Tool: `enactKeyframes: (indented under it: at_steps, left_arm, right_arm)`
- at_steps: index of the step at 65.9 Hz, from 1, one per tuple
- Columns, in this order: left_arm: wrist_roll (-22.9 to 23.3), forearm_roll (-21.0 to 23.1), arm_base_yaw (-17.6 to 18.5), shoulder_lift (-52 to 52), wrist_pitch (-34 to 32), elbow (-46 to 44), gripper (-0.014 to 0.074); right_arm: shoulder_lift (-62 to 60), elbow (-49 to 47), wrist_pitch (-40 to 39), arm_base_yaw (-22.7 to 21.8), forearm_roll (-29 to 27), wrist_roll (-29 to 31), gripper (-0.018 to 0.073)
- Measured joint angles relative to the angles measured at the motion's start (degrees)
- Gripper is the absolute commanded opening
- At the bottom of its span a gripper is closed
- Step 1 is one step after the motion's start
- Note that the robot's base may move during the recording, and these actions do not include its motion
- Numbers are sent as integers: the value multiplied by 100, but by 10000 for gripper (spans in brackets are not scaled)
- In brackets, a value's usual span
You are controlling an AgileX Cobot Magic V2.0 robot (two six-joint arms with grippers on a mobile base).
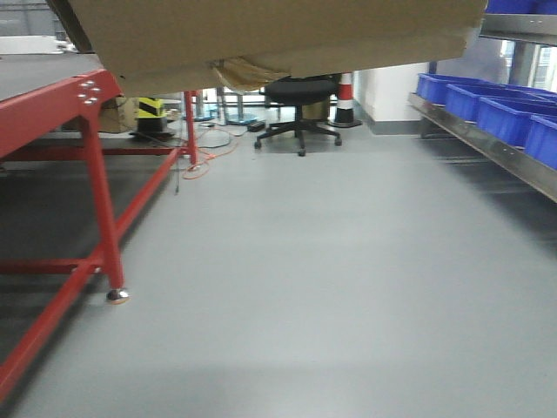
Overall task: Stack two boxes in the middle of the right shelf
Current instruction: 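Carry the held boxes while the base drives to the steel shelf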
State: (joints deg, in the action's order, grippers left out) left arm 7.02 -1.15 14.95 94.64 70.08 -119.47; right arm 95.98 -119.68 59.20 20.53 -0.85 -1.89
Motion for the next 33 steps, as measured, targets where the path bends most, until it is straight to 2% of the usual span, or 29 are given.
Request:
enactKeyframes:
  at_steps: [33]
  left_arm:
    - [0, -6, 0, 0, 10, 0, -111]
  right_arm:
    - [0, 0, 0, 11, 0, 11, -154]
